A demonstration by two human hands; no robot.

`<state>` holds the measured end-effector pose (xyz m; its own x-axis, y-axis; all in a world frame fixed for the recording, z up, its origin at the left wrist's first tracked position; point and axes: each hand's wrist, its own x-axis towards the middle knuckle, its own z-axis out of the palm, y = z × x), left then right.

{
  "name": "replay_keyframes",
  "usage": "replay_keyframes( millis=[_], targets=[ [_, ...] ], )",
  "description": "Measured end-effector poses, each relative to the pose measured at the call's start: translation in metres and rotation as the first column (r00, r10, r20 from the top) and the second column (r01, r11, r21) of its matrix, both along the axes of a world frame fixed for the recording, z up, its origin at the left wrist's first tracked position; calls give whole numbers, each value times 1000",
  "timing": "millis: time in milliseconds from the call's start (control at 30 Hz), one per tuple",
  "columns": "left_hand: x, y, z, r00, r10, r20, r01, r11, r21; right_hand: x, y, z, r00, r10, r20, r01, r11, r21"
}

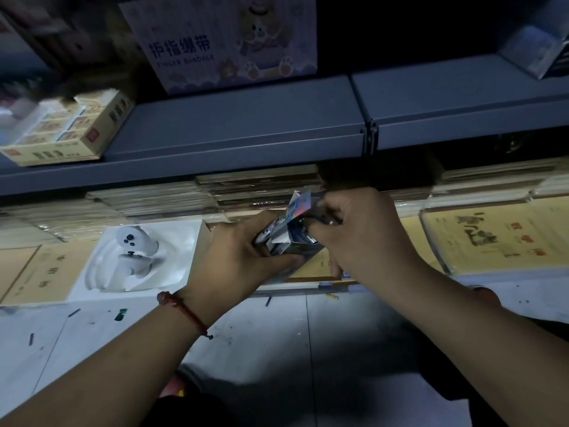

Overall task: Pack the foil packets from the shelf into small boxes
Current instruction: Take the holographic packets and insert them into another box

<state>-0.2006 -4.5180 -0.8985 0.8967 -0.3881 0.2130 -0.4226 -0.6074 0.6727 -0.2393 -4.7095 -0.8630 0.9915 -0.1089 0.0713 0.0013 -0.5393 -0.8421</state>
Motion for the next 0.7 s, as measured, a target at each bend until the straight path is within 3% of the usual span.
replay_keyframes(
  millis=[133, 233, 300, 467, 567, 700],
  targets=[
    [-7, -7, 2, 1000, -19, 8, 18, 999, 33, -4, 2, -1, 999, -15, -30, 9, 977, -214],
    [-7, -11, 4, 999, -15, -41, 15, 1000, 0, -3, -2, 0, 996, -40, -75, 33, 996, -83],
    [-4, -12, 6, 997, -33, -71, 32, 999, -9, -2, -6, 2, 981, -33, -191, 48, 996, 74],
    [6, -10, 8, 997, -27, -70, 30, 998, 48, -1, -15, 13, 885, 195, -423, 4, 905, 426],
    [5, -12, 6, 998, -44, -41, 46, 998, 38, -2, -18, 19, 838, 298, -457, -76, 893, 443],
    [2, -18, 10, 992, -107, 64, 104, 994, 43, -1, -15, 21, 814, 331, -477, -193, 929, 315]
  ],
)
